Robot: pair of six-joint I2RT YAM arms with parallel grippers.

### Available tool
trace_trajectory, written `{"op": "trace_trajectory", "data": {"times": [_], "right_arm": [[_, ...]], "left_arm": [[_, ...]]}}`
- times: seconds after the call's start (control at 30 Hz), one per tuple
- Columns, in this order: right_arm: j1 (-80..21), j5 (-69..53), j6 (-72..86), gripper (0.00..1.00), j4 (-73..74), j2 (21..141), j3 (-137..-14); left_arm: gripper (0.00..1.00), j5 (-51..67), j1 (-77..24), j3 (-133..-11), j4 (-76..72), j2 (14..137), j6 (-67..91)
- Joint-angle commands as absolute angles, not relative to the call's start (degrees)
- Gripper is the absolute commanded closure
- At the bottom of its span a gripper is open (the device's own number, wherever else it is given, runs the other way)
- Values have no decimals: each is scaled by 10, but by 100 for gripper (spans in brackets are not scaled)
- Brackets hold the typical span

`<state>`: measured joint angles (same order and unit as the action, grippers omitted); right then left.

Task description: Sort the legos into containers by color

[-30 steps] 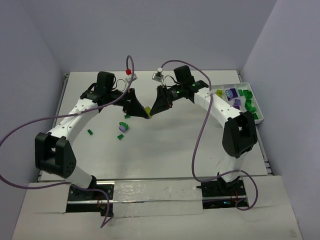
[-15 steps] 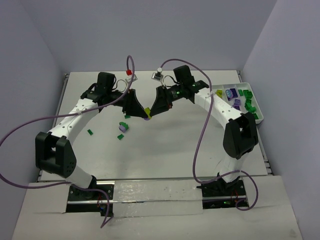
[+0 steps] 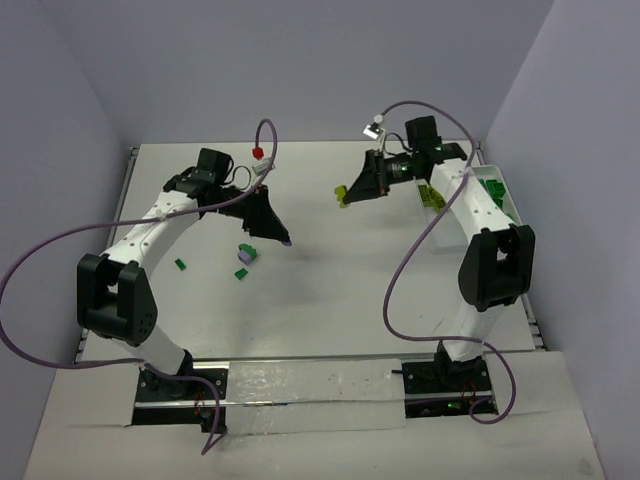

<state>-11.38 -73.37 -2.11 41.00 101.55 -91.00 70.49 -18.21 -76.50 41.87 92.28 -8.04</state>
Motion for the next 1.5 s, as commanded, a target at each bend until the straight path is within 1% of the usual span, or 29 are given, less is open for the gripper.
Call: {"op": "trace_trajectory", "data": {"times": [0.0, 0.03, 0.1, 0.17, 0.2, 0.37, 0.57, 0.63, 0.67, 0.73, 0.77, 0.87, 0.97, 1.03, 1.13, 1.2, 1.23, 1.27, 1.33, 1.4, 1.47], "right_arm": [[-35, -518, -142, 100, 561, 1016, -988], [-3, -483, -148, 100, 566, 1026, -994], [37, -360, -149, 100, 564, 1039, -999], [64, -285, -157, 100, 558, 1054, -1000], [79, -210, -164, 100, 551, 1065, -996], [114, -114, -181, 100, 529, 1121, -983], [120, -65, -178, 100, 512, 1174, -994], [119, -61, -179, 95, 512, 1192, -1000], [119, -61, -178, 89, 512, 1200, -1002], [119, -60, -176, 67, 514, 1213, -1003], [119, -60, -175, 58, 515, 1215, -1002], [118, -70, -173, 36, 520, 1209, -999], [112, -113, -170, 29, 537, 1176, -1005], [103, -154, -172, 26, 545, 1153, -1012], [71, -254, -188, 23, 552, 1098, -1023], [42, -322, -188, 21, 535, 1056, -1016], [33, -344, -184, 17, 528, 1046, -1007], [8, -364, -173, 7, 504, 1016, -994], [-39, -389, -155, 0, 454, 985, -977], [-96, -406, -114, 0, 398, 954, -954], [-137, -424, -71, 0, 343, 935, -943]], "left_arm": [[94, 574, -182, -764, 318, 893, -24], [95, 520, -185, -769, 312, 894, -17], [98, 458, -187, -792, 307, 905, -7], [99, 427, -188, -804, 304, 912, 3], [99, 410, -189, -817, 300, 917, 16], [99, 374, -195, -847, 293, 929, 22], [99, 376, -200, -862, 294, 941, 26], [99, 374, -200, -863, 294, 940, 27], [99, 374, -200, -863, 293, 940, 26], [99, 376, -200, -863, 296, 942, 27], [99, 378, -200, -862, 297, 943, 28], [98, 393, -200, -859, 296, 943, 33], [97, 423, -200, -846, 287, 940, 47], [97, 450, -198, -837, 276, 939, 64], [100, 525, -187, -802, 228, 939, 159], [100, 585, -181, -768, 162, 934, 231], [100, 593, -179, -762, 138, 929, 249], [100, 593, -176, -745, 122, 922, 302], [100, 568, -174, -734, 100, 914, 382], [100, 517, -168, -737, 109, 904, 452], [100, 497, -161, -745, 119, 899, 492]]}}
